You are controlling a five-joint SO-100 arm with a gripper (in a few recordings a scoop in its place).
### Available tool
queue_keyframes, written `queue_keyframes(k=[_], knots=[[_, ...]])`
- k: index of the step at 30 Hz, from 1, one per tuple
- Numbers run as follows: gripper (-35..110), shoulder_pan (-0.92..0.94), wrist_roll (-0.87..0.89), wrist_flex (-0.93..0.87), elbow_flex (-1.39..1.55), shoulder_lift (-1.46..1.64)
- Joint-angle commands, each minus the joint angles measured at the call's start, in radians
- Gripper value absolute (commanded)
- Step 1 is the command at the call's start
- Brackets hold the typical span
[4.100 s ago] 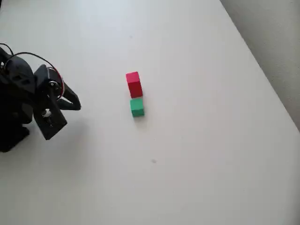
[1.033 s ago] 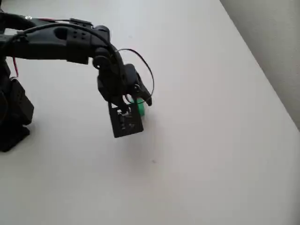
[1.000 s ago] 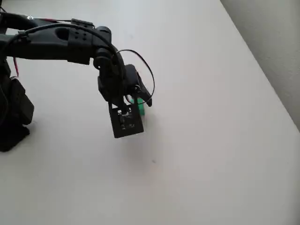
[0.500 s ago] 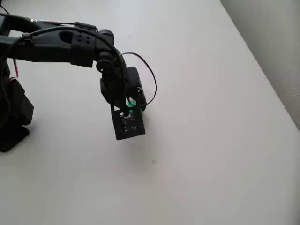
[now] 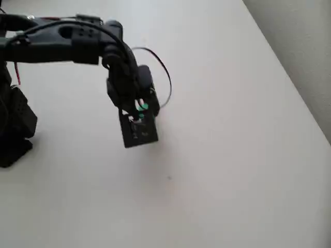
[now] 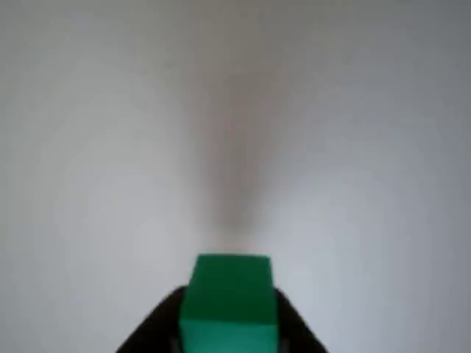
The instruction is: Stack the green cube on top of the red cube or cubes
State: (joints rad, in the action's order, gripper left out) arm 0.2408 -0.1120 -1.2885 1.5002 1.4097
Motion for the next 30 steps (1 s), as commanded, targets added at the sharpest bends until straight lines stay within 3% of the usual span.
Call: queue_keyframes(k=[1,14,30], knots=[[-1,-0.026,0.000,-0.051,-0.072,0.144],[-1,-0.127,0.034,-0.133,-0.086,0.290],[-1,-0.206,0.075,-0.123,-0.144,0.181]])
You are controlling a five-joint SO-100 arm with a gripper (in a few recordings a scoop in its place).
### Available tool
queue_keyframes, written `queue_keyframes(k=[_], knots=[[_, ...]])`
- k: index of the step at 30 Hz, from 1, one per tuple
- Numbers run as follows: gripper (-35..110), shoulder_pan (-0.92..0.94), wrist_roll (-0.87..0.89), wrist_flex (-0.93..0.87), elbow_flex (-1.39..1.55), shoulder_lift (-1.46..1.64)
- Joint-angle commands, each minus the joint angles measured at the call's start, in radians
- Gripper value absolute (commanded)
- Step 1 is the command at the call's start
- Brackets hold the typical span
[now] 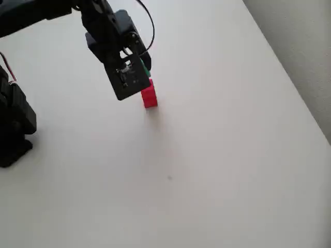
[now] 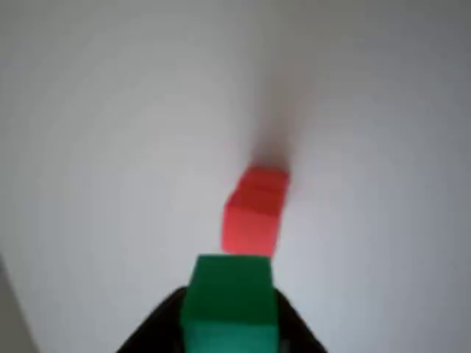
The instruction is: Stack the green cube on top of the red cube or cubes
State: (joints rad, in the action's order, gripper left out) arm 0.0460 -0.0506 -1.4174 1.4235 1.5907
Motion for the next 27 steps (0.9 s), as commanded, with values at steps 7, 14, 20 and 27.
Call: queue_keyframes(k=[7,14,20,27], knots=[[-1,-0.005,0.012,0.031,-0.069,-0.032],[0,-0.014,0.014,0.043,-0.069,-0.055],[1,-0.009,0.014,0.051,-0.069,-0.077],[4,-0.009,0.011,0.051,-0.069,-0.083]])
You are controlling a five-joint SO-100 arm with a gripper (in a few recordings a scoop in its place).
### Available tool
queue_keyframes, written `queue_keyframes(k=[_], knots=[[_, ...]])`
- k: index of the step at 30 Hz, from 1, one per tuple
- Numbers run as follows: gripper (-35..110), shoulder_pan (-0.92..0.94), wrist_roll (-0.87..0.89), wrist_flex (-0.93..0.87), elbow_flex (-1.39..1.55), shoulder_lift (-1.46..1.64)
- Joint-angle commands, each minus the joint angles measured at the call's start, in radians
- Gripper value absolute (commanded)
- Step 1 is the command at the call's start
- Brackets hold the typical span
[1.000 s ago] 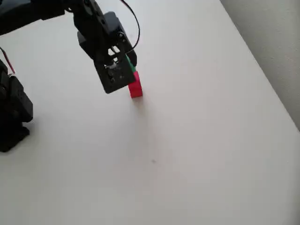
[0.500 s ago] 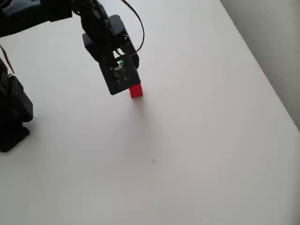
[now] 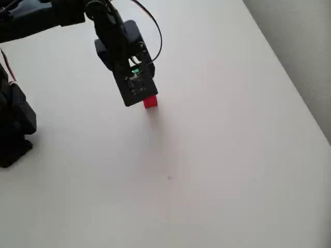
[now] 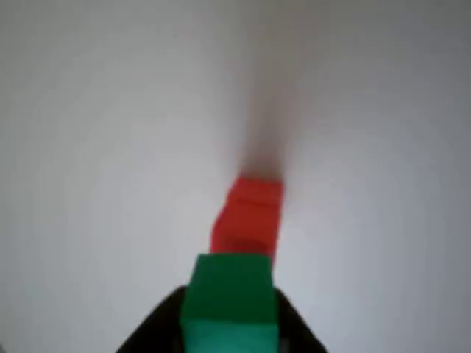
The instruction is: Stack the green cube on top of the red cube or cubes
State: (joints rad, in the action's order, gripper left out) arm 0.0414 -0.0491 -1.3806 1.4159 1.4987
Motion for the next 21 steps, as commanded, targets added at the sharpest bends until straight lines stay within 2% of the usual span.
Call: queue_keyframes(k=[1,10,21], knots=[[6,-0.005,0.009,0.012,-0.061,0.008],[17,-0.005,0.006,0.008,-0.061,-0.008],[20,0.005,0.002,0.002,-0.061,0.005]])
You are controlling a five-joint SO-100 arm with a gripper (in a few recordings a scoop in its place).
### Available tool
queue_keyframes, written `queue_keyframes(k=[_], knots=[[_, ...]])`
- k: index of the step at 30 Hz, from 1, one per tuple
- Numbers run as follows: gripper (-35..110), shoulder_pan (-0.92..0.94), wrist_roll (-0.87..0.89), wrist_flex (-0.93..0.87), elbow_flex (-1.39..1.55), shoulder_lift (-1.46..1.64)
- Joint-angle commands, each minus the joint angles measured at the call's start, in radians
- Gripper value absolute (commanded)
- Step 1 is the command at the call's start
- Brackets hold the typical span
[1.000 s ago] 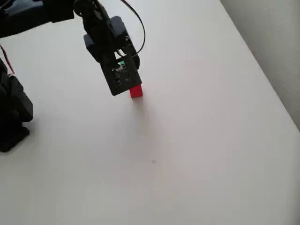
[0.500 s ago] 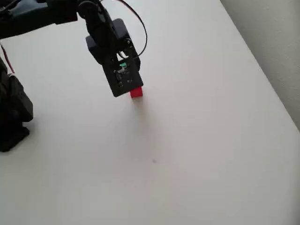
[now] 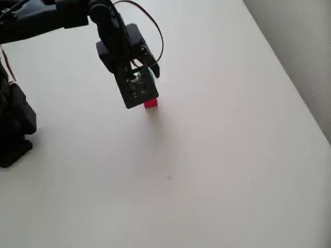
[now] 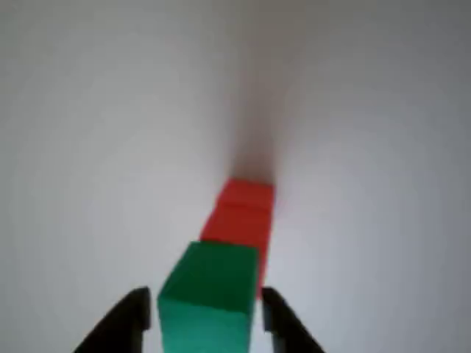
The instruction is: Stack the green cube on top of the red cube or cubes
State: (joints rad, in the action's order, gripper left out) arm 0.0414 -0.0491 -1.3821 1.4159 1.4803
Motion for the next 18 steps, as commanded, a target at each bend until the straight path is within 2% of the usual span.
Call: queue_keyframes(k=[1,18], knots=[[20,0.005,0.000,-0.002,-0.061,0.029],[20,0.003,-0.021,-0.107,-0.061,0.321]])
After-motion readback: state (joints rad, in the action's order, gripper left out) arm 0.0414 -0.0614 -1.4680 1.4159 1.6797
